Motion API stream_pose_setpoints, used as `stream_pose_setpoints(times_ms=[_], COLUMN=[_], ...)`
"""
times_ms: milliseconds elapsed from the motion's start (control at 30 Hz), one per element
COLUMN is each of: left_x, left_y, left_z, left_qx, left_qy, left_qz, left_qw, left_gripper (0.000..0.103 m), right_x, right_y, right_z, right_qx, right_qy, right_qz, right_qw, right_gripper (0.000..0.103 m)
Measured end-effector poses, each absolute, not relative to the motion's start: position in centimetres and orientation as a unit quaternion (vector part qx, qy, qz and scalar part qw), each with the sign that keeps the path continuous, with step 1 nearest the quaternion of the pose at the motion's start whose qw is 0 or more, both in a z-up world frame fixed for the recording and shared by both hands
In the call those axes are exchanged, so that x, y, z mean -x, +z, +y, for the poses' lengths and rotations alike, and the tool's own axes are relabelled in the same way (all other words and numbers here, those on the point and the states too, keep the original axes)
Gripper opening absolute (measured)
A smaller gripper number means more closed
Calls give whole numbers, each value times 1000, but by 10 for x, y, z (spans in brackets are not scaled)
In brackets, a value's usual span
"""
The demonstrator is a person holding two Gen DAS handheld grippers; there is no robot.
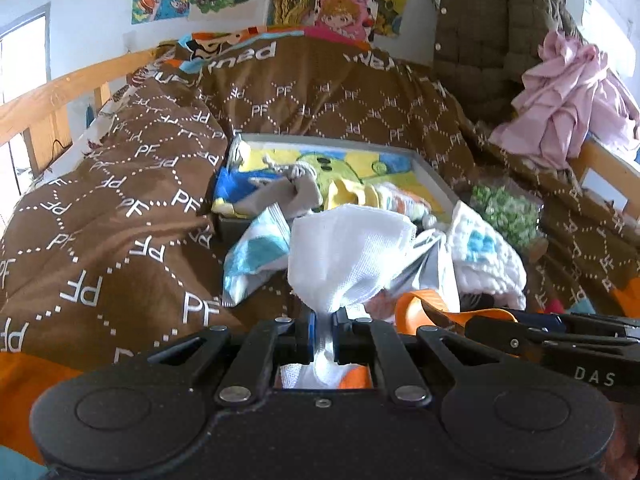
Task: Organize soft objects
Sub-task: 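Lift the white cloth into the box with the left tool while the right tool carries the orange strap there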
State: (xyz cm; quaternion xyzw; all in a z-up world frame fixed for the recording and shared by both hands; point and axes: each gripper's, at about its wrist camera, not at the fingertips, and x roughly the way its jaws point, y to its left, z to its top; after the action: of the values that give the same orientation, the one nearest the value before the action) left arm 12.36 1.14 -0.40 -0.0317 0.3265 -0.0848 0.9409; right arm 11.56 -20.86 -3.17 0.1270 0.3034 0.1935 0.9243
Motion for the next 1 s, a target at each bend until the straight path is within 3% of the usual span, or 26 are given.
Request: stream_pose_setpoints(times_ms=[433,1000], left_x=[-140,-213], left_y=[7,22], left_z=[21,34], left_qx=[64,54], left_qy=[-80,-69], left_qz=[285,197], left_qw=[953,977], left_gripper=[8,8], right_x=[-131,-210], right_y=[-11,16], right_z=[-217,-193], right_qx=[-155,-105], right_qy=[194,200], right_qz=[242,184], right_qw=[938,957], right_gripper=[41,41])
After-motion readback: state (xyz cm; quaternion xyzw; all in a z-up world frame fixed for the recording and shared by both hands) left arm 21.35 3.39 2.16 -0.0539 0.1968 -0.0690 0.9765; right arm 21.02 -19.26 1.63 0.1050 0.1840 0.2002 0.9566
